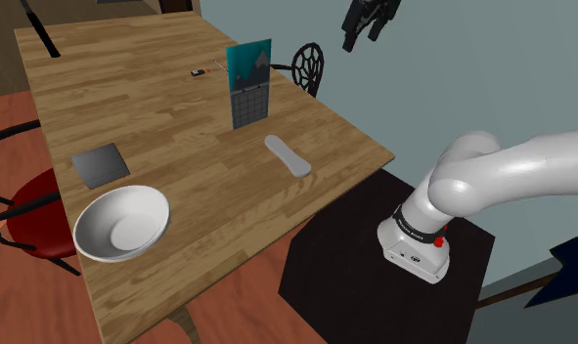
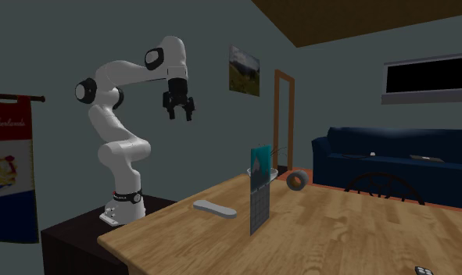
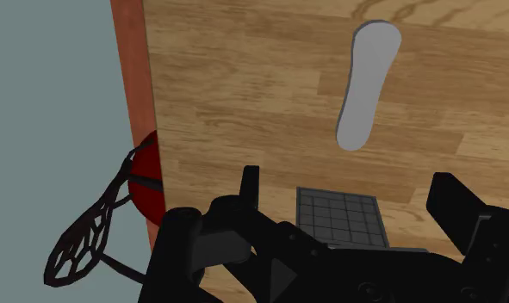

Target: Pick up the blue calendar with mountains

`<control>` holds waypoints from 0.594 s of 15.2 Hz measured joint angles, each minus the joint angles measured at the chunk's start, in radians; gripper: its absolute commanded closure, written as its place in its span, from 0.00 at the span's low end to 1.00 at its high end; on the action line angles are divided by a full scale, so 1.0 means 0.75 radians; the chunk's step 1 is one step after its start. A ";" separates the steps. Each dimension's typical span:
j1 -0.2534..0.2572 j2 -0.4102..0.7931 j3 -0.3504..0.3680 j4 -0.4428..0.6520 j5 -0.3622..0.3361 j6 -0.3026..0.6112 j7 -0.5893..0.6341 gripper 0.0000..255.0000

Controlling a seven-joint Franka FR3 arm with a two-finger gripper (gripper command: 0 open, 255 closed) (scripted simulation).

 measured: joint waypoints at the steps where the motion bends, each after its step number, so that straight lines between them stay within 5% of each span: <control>1: 0.000 0.000 0.000 0.000 0.000 0.000 0.000 0.00; 9: -0.136 0.350 0.196 0.192 0.029 0.113 0.520 0.00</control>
